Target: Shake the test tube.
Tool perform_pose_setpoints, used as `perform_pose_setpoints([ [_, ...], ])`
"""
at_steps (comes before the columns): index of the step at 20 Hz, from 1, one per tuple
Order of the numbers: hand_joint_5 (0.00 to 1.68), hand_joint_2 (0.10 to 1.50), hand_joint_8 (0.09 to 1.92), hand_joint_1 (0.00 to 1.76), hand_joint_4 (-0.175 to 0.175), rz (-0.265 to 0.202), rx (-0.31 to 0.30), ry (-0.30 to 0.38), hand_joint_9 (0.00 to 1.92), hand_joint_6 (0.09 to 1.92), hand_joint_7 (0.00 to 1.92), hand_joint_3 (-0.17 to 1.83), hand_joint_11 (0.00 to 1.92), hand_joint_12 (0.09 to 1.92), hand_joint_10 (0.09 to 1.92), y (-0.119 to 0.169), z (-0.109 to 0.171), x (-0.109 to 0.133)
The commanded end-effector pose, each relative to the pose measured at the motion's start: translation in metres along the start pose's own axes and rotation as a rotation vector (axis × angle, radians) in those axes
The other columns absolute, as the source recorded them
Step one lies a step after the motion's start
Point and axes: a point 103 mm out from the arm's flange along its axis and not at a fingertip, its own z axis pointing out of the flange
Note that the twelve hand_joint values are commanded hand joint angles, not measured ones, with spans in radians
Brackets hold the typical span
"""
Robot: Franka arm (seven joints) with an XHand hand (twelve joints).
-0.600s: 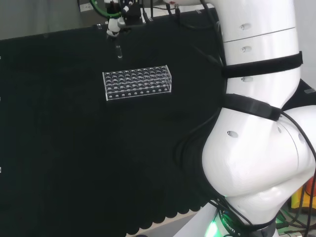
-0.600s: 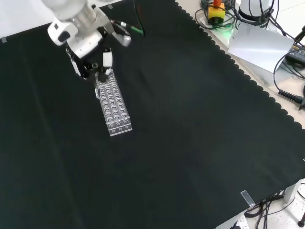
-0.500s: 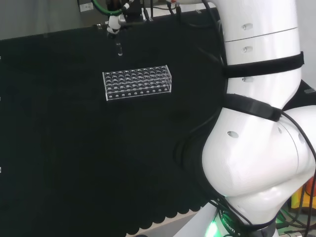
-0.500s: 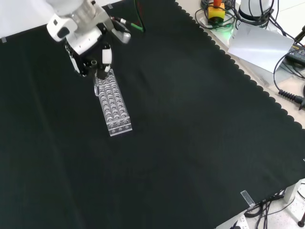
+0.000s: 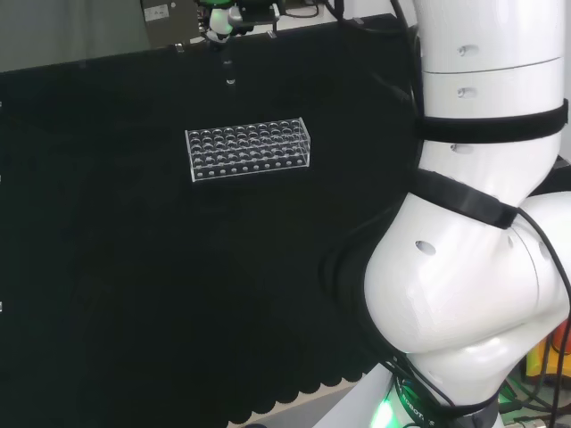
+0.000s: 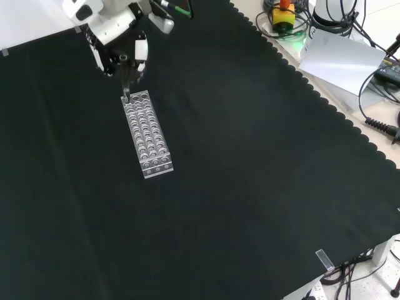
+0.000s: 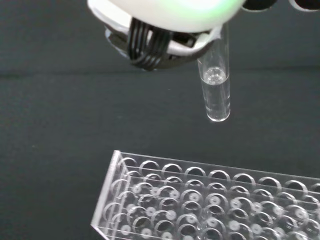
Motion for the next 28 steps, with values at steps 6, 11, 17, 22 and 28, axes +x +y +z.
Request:
perform_pose_setpoints([
  [6, 1.37, 0.67, 0.36, 1.23, -0.175, 0.257, 0.0, -0.018, 1.65, 0.45, 1.79, 0.58, 1.29, 0.83, 0.49, -0.052, -0.009, -0.12],
  [11, 1.37, 0.67, 0.36, 1.23, -0.175, 0.388, -0.005, -0.02, 1.65, 0.46, 1.79, 0.58, 1.29, 0.83, 0.49, -0.077, -0.015, -0.178],
  [17, 1.37, 0.67, 0.36, 1.23, -0.175, 0.532, -0.016, -0.027, 1.64, 0.46, 1.79, 0.58, 1.29, 0.83, 0.49, -0.102, -0.028, -0.239],
  [22, 1.37, 0.67, 0.36, 1.23, -0.175, 0.578, -0.02, -0.046, 1.64, 0.46, 1.79, 0.58, 1.29, 0.83, 0.49, -0.11, -0.033, -0.257],
  [28, 1.37, 0.67, 0.36, 1.23, -0.175, 0.513, -0.025, 0.002, 1.64, 0.46, 1.79, 0.59, 1.29, 0.83, 0.49, -0.095, -0.024, -0.225],
])
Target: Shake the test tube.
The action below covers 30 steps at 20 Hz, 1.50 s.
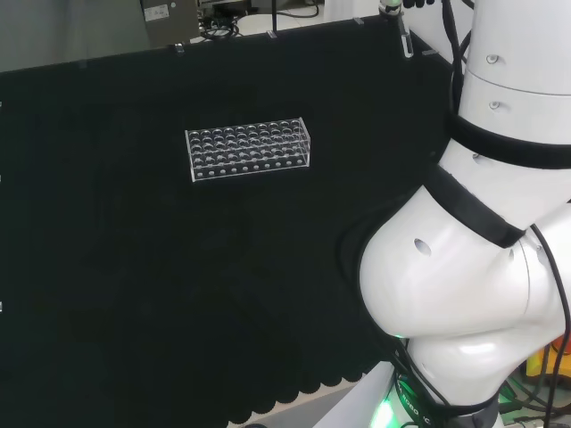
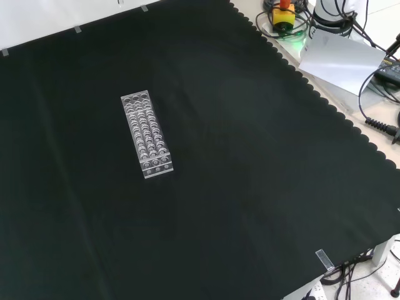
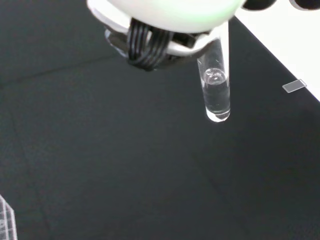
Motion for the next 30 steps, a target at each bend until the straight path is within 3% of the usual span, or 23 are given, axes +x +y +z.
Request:
perform_pose_setpoints([
  [1, 1.37, 0.67, 0.36, 1.23, -0.175, -0.073, 0.016, 0.048, 1.64, 0.46, 1.79, 0.59, 1.29, 0.83, 0.49, -0.006, 0.01, 0.039],
  [9, 1.37, 0.67, 0.36, 1.23, -0.175, -0.262, 0.055, 0.124, 1.64, 0.46, 1.79, 0.59, 1.29, 0.83, 0.49, -0.03, 0.026, 0.146],
  [14, 1.37, 0.67, 0.36, 1.23, -0.175, -0.395, 0.055, 0.144, 1.64, 0.46, 1.79, 0.59, 1.29, 0.83, 0.49, -0.056, 0.021, 0.216],
  [18, 1.37, 0.66, 0.36, 1.23, -0.175, -0.483, 0.042, 0.17, 1.64, 0.46, 1.79, 0.59, 1.29, 0.83, 0.49, -0.073, 0.01, 0.252],
  [21, 1.37, 0.66, 0.36, 1.23, -0.175, -0.513, 0.025, 0.165, 1.64, 0.46, 1.79, 0.59, 1.29, 0.83, 0.49, -0.078, 0.005, 0.261],
  [23, 1.37, 0.66, 0.36, 1.23, -0.175, -0.507, 0.019, 0.154, 1.64, 0.46, 1.79, 0.59, 1.29, 0.83, 0.49, -0.077, 0.003, 0.259],
  [27, 1.37, 0.66, 0.36, 1.23, -0.175, -0.462, 0.019, 0.124, 1.64, 0.46, 1.79, 0.59, 1.29, 0.83, 0.49, -0.064, 0.006, 0.236],
  [30, 1.36, 0.66, 0.36, 1.23, -0.175, -0.401, 0.02, 0.091, 1.64, 0.46, 1.79, 0.59, 1.29, 0.83, 0.49, -0.05, 0.01, 0.206],
])
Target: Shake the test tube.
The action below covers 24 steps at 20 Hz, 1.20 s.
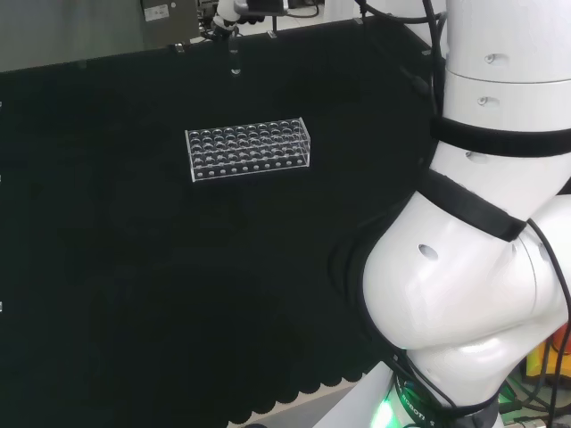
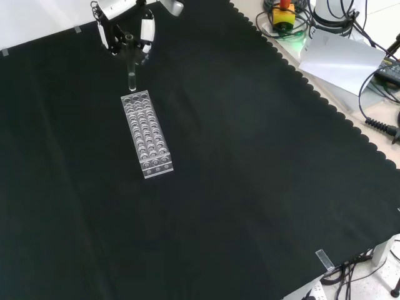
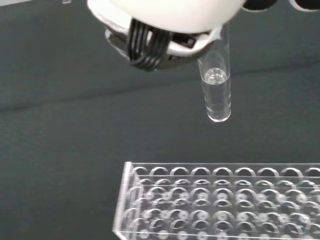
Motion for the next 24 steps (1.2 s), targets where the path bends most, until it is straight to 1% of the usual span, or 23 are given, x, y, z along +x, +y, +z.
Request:
perform_pose_setpoints([
  [1, 1.36, 0.66, 0.36, 1.23, -0.175, 0.111, 0.009, -0.056, 1.64, 0.46, 1.79, 0.59, 1.29, 0.83, 0.49, -0.003, -0.002, -0.059],
  [3, 1.36, 0.66, 0.36, 1.23, -0.175, 0.163, 0.01, -0.073, 1.64, 0.46, 1.79, 0.59, 1.29, 0.83, 0.49, -0.006, -0.005, -0.086],
  [5, 1.36, 0.66, 0.36, 1.23, -0.175, 0.226, 0.007, -0.085, 1.64, 0.46, 1.79, 0.59, 1.29, 0.83, 0.49, -0.011, -0.009, -0.117],
  [7, 1.36, 0.66, 0.36, 1.23, -0.175, 0.297, 0.002, -0.085, 1.64, 0.47, 1.79, 0.59, 1.29, 0.83, 0.49, -0.017, -0.013, -0.151],
  [9, 1.36, 0.66, 0.36, 1.23, -0.175, 0.358, -0.003, -0.083, 1.64, 0.47, 1.79, 0.6, 1.29, 0.83, 0.49, -0.023, -0.018, -0.179],
  [12, 1.36, 0.66, 0.36, 1.23, -0.175, 0.428, -0.014, -0.102, 1.64, 0.47, 1.79, 0.6, 1.29, 0.83, 0.49, -0.032, -0.028, -0.214],
  [14, 1.36, 0.66, 0.36, 1.23, -0.175, 0.466, -0.02, -0.11, 1.64, 0.47, 1.79, 0.6, 1.29, 0.83, 0.49, -0.037, -0.035, -0.231],
  [17, 1.36, 0.66, 0.36, 1.23, -0.175, 0.505, -0.028, -0.123, 1.64, 0.47, 1.79, 0.6, 1.29, 0.83, 0.49, -0.043, -0.041, -0.247],
  [19, 1.36, 0.66, 0.36, 1.23, -0.175, 0.517, -0.026, -0.12, 1.64, 0.47, 1.79, 0.6, 1.29, 0.83, 0.49, -0.045, -0.042, -0.254],
  [21, 1.36, 0.66, 0.36, 1.23, -0.175, 0.509, -0.024, -0.115, 1.64, 0.47, 1.79, 0.6, 1.29, 0.83, 0.49, -0.045, -0.04, -0.252],
  [24, 1.36, 0.66, 0.36, 1.23, -0.175, 0.459, -0.02, -0.11, 1.64, 0.47, 1.79, 0.6, 1.29, 0.83, 0.49, -0.04, -0.033, -0.233],
])
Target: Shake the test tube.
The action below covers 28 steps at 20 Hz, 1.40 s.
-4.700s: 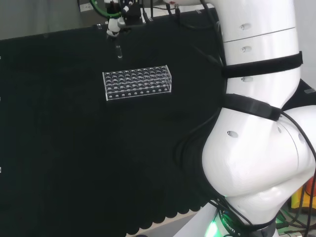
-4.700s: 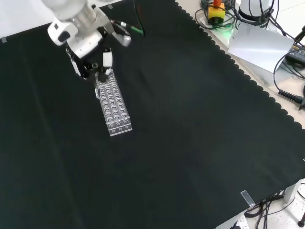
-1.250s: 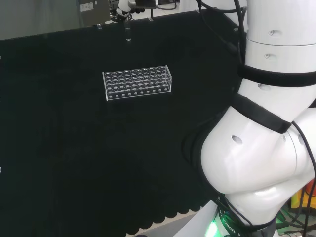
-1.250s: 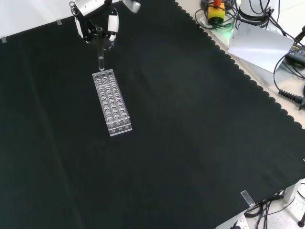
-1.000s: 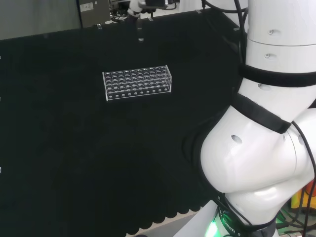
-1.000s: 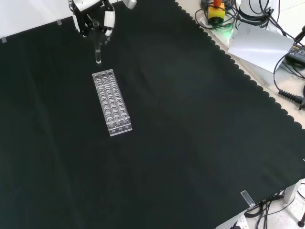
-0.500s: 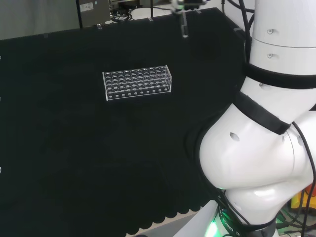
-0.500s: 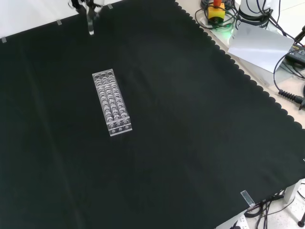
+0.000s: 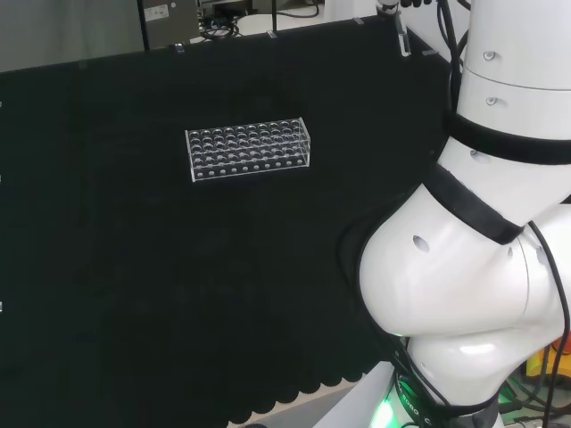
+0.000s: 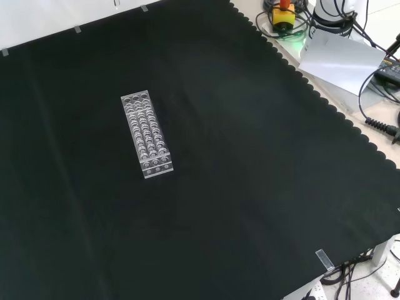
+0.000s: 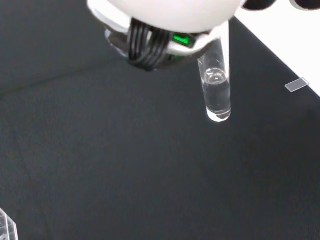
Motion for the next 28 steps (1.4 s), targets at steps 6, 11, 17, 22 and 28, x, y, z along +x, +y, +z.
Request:
perform_pose_setpoints([
  [6, 1.36, 0.66, 0.36, 1.23, -0.175, -0.176, 0.015, 0.069, 1.64, 0.47, 1.79, 0.6, 1.29, 0.83, 0.49, -0.021, 0.01, 0.093],
  [11, 1.36, 0.66, 0.36, 1.23, -0.175, -0.288, 0.038, 0.152, 1.64, 0.47, 1.79, 0.6, 1.29, 0.83, 0.49, -0.041, 0.012, 0.165],
  [17, 1.36, 0.66, 0.36, 1.23, -0.175, -0.435, 0.049, 0.172, 1.64, 0.47, 1.79, 0.6, 1.29, 0.83, 0.49, -0.074, 0.008, 0.242],
  [22, 1.36, 0.66, 0.36, 1.23, -0.175, -0.51, 0.033, 0.16, 1.64, 0.47, 1.79, 0.6, 1.29, 0.83, 0.49, -0.089, 0.003, 0.269],
  [28, 1.36, 0.66, 0.36, 1.23, -0.175, -0.482, 0.026, 0.09, 1.64, 0.47, 1.79, 0.6, 1.29, 0.83, 0.49, -0.078, 0.006, 0.245],
])
